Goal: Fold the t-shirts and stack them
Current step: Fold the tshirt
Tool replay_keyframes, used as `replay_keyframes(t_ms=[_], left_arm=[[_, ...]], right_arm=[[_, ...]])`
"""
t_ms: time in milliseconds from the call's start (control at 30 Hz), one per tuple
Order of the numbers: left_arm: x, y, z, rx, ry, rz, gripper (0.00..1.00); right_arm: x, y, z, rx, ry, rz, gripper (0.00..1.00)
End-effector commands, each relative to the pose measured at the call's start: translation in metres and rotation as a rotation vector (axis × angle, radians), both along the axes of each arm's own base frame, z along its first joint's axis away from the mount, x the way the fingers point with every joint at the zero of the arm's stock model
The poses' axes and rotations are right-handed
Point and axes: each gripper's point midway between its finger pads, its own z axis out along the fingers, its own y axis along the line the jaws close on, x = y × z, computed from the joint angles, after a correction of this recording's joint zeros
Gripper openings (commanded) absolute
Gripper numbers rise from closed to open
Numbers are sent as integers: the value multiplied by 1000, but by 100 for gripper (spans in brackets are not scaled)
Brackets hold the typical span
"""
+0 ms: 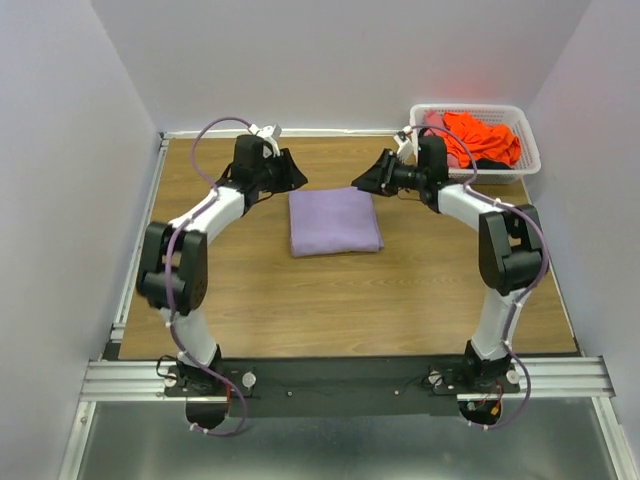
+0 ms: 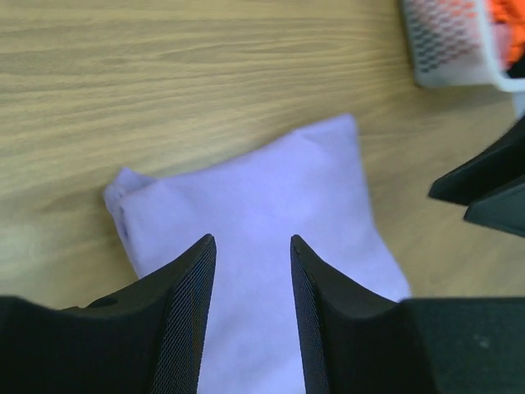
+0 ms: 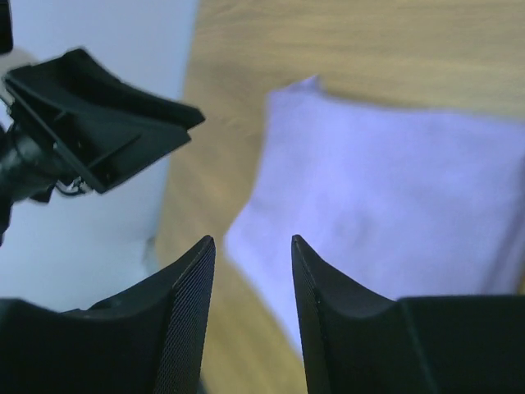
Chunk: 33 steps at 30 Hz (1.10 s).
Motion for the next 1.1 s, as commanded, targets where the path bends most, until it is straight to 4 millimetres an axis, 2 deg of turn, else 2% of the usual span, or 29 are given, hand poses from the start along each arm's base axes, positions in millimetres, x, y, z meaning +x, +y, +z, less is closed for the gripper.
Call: replay_keyframes(t_ms=[0,33,67,100,133,200,233,300,333,433,467,567,633,700,800,867,900,933,967,1033,1067], left_arm=[[-49,-17,39,-35,-68,-106,49],[-67,-21,23,-35,-27,-134,48],[-83,-28,30,-55,-37,-184,47],[-94,-33,25,-59,-24,-210,46],[-115,-44,14,-63,1,-262,44],[-129,-52,3,-65,17,-292,42],[-138,-52,-11,-64,50,-292,38],[-136,-52,-25,-67,56,-271,33],[-132,-46,-45,-40,84,-230,27],[-127,-35,-72,-27,162,-166,15],[-129,-31,-87,-27,211,-147,14],[-137,-13,-108,-28,281,-76,13],[-149,-3,-119,-11,315,-47,13],[-155,4,-118,-13,320,-26,13],[-168,7,-113,-17,309,-33,13],[-169,8,-99,-20,274,-31,16],[-167,9,-92,-21,255,-28,19],[-166,9,-83,-24,233,-28,25],[-163,11,-66,-30,187,-18,27],[-157,14,-46,-24,128,4,35],[-156,17,-29,-28,82,14,40]], right_arm=[[-61,21,40,210,-13,189,51],[-78,21,24,218,55,191,53],[-91,27,20,216,70,213,54],[-99,28,18,211,72,222,55],[-114,33,5,200,99,244,56],[-125,37,-5,199,122,262,56],[-127,39,-13,209,134,266,56],[-131,39,-27,218,149,269,56],[-130,38,-45,207,184,259,56],[-125,36,-75,194,226,233,55],[-126,33,-95,186,268,214,54],[-118,11,-121,178,313,119,54],[-124,-1,-131,170,340,92,54],[-124,-11,-127,179,334,82,54],[-126,-9,-107,198,312,96,54],[-121,-3,-77,221,263,105,54],[-124,4,-67,229,248,126,55],[-123,9,-47,247,219,140,55],[-124,21,-33,256,192,171,56],[-123,36,-10,275,157,194,56],[-124,44,-5,280,151,210,56]])
